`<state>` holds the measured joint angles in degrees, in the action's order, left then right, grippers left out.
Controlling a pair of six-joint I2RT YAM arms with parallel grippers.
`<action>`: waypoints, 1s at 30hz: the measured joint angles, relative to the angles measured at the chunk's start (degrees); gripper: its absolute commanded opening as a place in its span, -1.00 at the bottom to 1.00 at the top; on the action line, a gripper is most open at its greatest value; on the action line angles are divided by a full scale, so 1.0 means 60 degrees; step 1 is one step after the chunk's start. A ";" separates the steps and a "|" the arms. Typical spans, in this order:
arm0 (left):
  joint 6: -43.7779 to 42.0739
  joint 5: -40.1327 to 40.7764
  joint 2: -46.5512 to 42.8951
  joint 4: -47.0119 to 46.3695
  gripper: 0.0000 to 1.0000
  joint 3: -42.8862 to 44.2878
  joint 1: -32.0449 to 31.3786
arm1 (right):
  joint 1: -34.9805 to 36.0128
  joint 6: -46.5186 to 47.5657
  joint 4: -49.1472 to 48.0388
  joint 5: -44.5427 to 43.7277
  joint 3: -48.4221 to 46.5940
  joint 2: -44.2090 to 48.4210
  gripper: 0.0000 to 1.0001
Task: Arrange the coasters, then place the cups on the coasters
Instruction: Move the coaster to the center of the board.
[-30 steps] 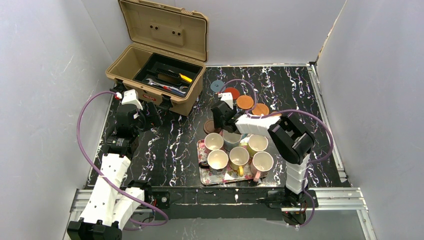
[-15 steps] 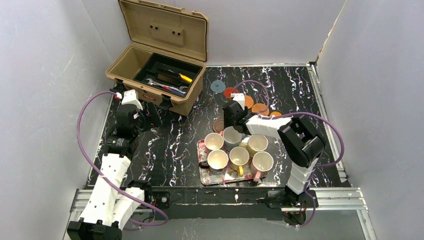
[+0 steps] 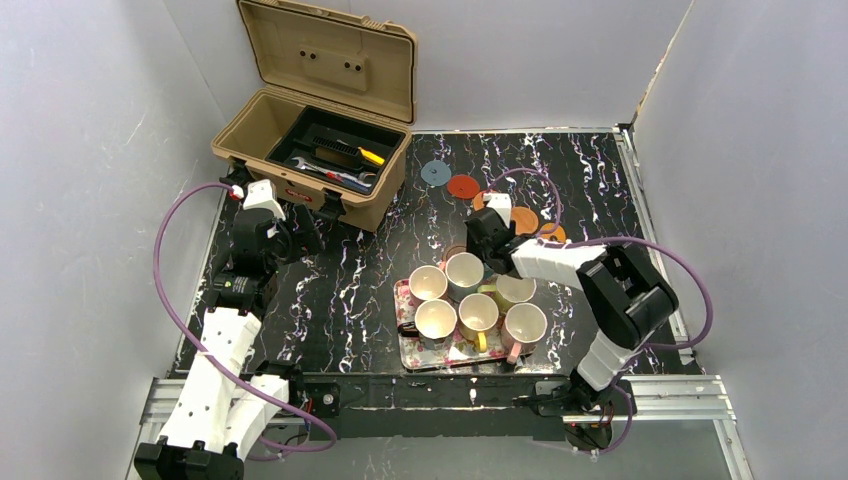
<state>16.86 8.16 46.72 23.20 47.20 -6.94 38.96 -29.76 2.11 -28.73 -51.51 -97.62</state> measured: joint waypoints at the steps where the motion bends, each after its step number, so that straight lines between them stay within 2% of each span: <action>1: 0.0004 0.0000 -0.0004 0.0000 0.97 0.0000 0.0000 | -0.0055 0.0000 -0.0025 0.0004 0.0135 0.0117 0.36; 21: 0.0007 -0.0004 -0.0073 0.0004 0.96 0.0000 0.0000 | -0.1461 -0.0055 0.0193 0.0004 0.2157 0.2146 0.38; 30: 0.0007 -0.0036 -0.0073 0.0004 0.96 0.0000 0.0000 | -0.2353 -0.0270 0.0783 0.0350 0.2641 0.2918 0.39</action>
<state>16.91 7.94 46.28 23.22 47.20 -6.94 24.84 -31.38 6.81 -26.63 -35.66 -80.12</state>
